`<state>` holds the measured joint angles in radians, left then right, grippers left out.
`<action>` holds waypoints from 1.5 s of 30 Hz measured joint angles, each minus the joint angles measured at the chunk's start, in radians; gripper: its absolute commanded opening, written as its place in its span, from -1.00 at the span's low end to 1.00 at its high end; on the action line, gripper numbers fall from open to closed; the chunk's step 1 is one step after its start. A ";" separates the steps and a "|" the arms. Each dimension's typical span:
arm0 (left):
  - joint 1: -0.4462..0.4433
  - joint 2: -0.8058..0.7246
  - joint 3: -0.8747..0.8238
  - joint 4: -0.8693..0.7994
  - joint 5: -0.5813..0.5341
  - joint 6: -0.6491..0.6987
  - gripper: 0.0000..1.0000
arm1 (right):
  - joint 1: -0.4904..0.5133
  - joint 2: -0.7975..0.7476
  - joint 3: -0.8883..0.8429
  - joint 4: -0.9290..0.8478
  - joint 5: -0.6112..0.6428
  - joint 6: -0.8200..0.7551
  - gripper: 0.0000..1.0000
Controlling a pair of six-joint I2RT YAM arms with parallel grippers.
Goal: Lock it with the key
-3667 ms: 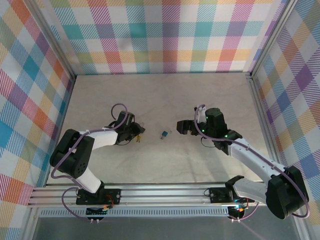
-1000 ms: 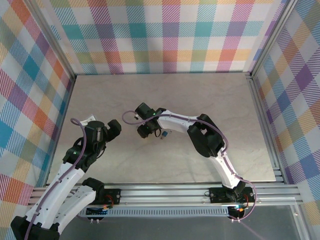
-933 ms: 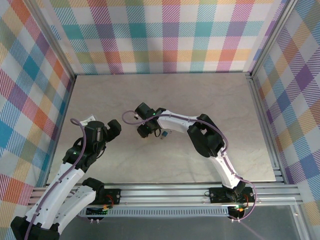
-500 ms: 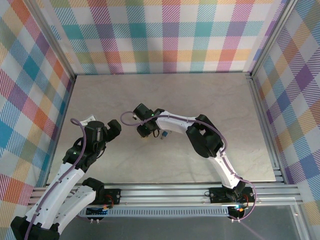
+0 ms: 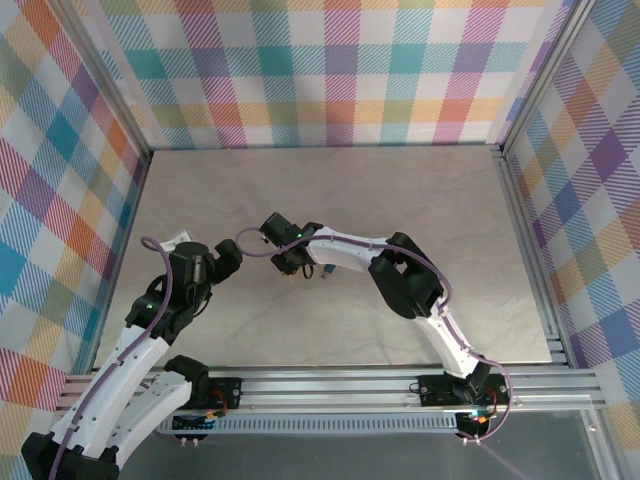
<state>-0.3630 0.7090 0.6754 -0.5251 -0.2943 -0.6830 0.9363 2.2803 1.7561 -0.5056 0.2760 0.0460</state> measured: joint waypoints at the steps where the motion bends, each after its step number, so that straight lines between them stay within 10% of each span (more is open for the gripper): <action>1: 0.000 0.000 0.000 0.000 0.000 0.000 0.96 | 0.000 0.000 0.000 0.000 0.001 -0.002 -0.46; 45: -0.003 0.196 -0.230 0.353 0.246 -0.246 0.90 | -0.034 -0.141 -0.231 0.133 -0.278 0.142 -0.59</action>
<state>-0.3656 0.9054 0.4450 -0.1722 -0.0479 -0.9295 0.9024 2.1391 1.5253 -0.3729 -0.0021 0.1875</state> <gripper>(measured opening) 0.955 0.251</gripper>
